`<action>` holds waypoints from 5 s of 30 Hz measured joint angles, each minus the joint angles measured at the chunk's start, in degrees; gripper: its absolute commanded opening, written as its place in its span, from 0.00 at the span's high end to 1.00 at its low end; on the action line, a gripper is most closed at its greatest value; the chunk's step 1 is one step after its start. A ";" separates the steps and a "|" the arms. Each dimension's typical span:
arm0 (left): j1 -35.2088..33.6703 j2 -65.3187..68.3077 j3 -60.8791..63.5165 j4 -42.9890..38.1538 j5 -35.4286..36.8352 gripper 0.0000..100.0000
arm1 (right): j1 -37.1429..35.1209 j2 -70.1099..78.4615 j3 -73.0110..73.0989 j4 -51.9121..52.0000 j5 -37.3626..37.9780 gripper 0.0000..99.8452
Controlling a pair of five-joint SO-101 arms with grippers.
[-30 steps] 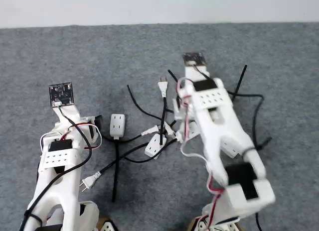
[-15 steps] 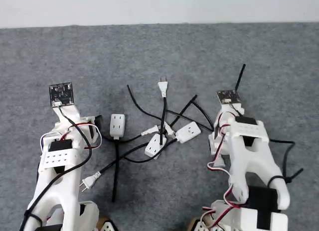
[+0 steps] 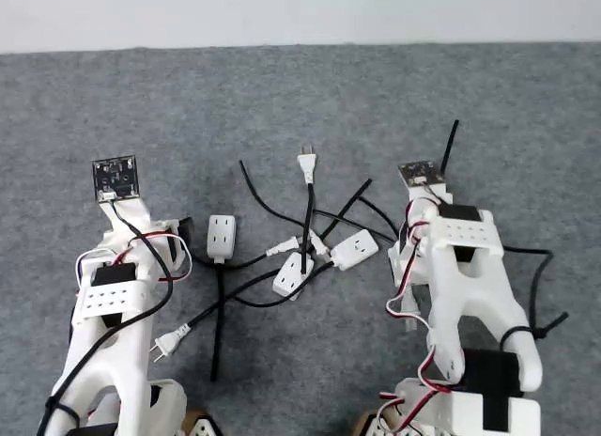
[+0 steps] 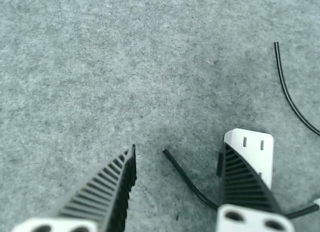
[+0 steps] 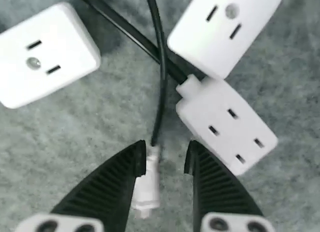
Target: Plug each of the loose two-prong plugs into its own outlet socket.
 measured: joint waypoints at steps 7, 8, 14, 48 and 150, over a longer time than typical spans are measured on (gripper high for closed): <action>0.00 0.00 0.00 0.00 0.00 0.75 | 0.00 0.00 -0.53 3.25 -0.35 0.99; 0.00 0.00 0.00 0.00 0.00 0.75 | 0.00 0.00 -0.53 3.52 -0.35 0.99; 0.00 0.00 0.00 0.00 0.00 0.75 | -2.29 -9.32 1.93 4.75 -0.44 0.99; 0.00 0.00 0.00 0.00 0.00 0.75 | 7.91 -2.46 6.42 -2.64 5.19 0.99; 10.37 4.66 -3.78 22.86 -34.90 0.99 | -46.33 -8.88 -16.62 0.62 -12.13 0.99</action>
